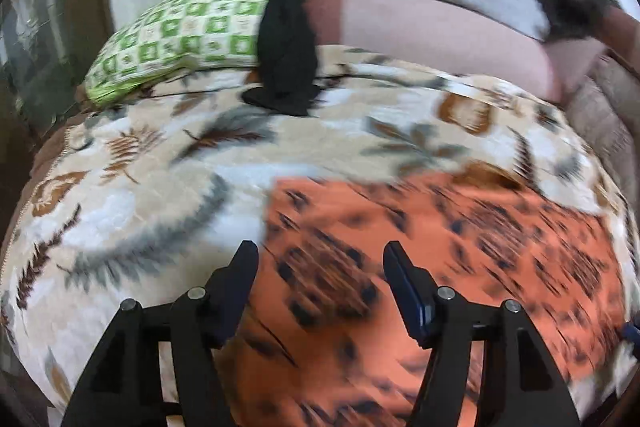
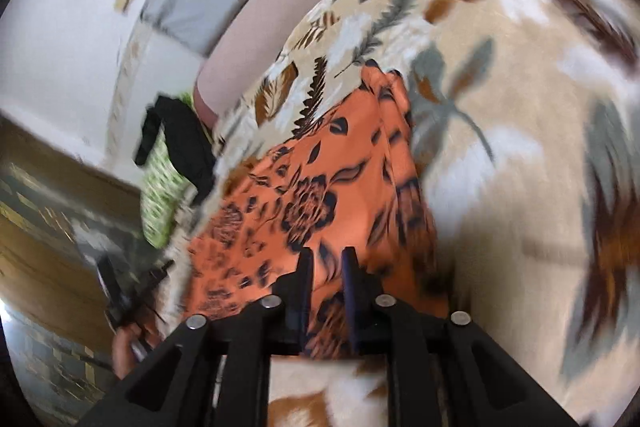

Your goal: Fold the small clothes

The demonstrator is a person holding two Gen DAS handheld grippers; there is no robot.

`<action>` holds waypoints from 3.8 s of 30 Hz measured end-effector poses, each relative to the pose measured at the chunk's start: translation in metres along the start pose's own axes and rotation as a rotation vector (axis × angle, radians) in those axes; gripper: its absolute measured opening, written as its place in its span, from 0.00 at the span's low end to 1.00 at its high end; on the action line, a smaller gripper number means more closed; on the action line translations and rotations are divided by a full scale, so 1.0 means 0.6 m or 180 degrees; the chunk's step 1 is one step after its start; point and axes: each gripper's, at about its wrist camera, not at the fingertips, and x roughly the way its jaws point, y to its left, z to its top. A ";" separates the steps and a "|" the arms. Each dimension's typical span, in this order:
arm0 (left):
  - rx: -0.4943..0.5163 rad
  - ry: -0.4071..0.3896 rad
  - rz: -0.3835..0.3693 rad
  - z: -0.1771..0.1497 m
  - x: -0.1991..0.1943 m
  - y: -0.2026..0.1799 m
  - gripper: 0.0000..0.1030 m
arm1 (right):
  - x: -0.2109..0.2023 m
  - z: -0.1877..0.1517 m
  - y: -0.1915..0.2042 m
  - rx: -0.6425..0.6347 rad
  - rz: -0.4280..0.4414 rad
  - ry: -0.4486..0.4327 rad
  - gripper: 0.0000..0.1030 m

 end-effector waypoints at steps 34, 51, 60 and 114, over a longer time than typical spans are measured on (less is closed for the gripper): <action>0.0795 0.0397 -0.0164 -0.098 0.052 -0.200 0.59 | 0.067 0.012 -0.040 0.0704 -0.0204 -0.0265 0.48; -0.0086 0.0417 -0.0519 -0.061 0.013 -0.069 0.46 | 0.078 0.036 0.169 -0.0615 -0.0722 -0.0384 0.10; -0.1308 -0.0116 -0.0221 -0.095 -0.092 0.189 0.46 | 0.240 -0.151 0.500 -0.2407 -0.0805 -0.0142 0.10; -0.1065 0.0824 -0.0670 -0.127 -0.003 0.152 0.16 | 0.265 -0.144 0.320 -0.1350 0.0428 0.0925 0.68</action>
